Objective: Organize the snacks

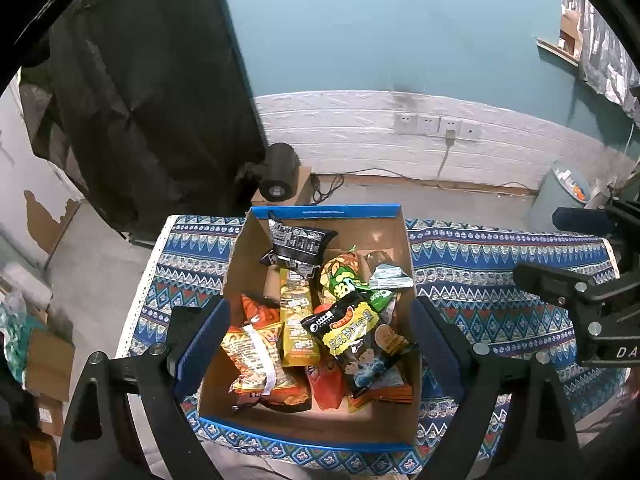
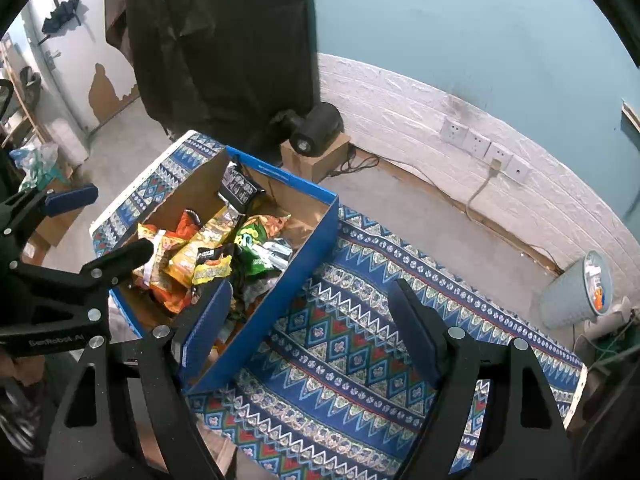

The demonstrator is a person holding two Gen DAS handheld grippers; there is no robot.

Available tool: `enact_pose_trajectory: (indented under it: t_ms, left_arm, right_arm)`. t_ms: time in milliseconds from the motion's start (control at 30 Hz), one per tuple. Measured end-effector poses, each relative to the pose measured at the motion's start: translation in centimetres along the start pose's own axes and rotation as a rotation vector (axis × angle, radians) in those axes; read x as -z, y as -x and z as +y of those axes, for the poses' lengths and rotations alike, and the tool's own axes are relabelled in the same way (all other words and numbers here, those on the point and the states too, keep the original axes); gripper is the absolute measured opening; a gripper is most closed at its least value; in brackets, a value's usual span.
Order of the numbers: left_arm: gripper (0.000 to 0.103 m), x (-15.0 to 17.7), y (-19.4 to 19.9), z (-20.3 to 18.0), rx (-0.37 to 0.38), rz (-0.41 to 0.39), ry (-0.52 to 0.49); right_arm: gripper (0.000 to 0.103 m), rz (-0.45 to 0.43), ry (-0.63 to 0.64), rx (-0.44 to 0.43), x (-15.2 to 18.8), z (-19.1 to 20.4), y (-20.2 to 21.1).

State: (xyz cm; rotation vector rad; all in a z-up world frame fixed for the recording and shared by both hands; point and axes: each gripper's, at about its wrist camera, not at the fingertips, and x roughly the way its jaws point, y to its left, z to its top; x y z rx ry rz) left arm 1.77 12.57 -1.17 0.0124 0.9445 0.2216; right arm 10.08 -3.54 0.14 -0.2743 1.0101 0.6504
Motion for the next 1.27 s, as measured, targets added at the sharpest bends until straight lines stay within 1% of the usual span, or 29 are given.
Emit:
enact_pose_trajectory:
  t_ms: [300,600,933,1100,1267]
  left_arm:
    - [0.092,0.06,-0.13,0.09,0.000,0.014,0.009]
    - [0.092,0.07,-0.19,0.41,0.019,0.026,0.037]
    - [0.092,0.19,-0.35,0.30,0.021,0.032,0.035]
    - [0.092,0.20,-0.52,0.53,0.032,0.042,0.045]
    - [0.092,0.25,-0.66,0.63,0.026,0.048,0.048]
  right_arm:
    - [0.080,-0.001,0.000,0.002,0.00,-0.08,0.01]
    - [0.080,-0.002,0.000,0.002,-0.03,0.02,-0.03]
    - [0.080,0.002,0.001,0.003,-0.05,-0.02,-0.07]
    - [0.080,0.008,0.007,0.004,0.50,-0.29,-0.24]
    - [0.080,0.007,0.009,0.003,0.47,-0.19,-0.30]
